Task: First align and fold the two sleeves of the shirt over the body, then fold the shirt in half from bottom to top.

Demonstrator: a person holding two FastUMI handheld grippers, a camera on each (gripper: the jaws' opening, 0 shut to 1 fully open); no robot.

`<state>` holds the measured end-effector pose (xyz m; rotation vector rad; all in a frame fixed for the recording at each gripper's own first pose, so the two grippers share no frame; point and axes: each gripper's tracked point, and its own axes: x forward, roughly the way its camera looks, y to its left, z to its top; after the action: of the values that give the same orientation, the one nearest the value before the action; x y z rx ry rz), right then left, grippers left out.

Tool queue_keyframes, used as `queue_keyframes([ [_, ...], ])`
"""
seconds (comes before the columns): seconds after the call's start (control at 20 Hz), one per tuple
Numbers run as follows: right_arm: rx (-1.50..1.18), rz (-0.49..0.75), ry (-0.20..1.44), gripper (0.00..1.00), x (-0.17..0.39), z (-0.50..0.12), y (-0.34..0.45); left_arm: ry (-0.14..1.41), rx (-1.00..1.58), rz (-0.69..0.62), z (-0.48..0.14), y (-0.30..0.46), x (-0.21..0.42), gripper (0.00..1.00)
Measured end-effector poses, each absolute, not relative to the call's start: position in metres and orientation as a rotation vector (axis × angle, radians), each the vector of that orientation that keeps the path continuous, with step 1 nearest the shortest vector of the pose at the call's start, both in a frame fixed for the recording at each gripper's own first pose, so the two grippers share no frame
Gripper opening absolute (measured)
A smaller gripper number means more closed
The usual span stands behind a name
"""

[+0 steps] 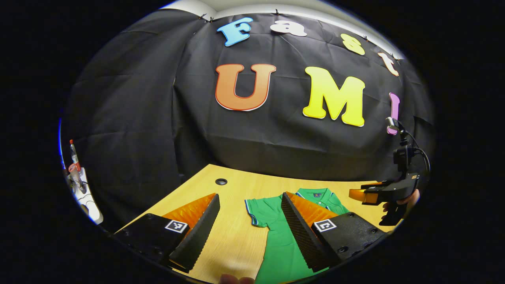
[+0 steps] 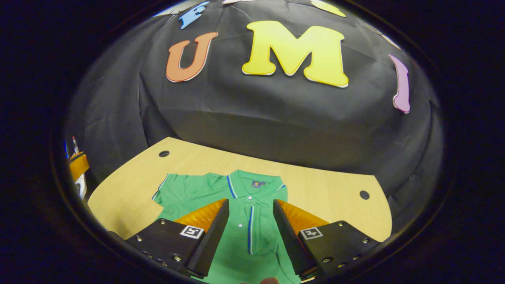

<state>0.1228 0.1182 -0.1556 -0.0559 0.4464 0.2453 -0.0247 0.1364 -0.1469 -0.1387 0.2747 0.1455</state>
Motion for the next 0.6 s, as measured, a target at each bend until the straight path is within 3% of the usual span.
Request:
queue_keyframes([
  [0.6, -0.088, 0.267, 0.313, 0.73, 0.041, -0.068, 0.091, 0.371, -0.238, 0.008, -0.218, 0.147, 0.062, 0.97],
])
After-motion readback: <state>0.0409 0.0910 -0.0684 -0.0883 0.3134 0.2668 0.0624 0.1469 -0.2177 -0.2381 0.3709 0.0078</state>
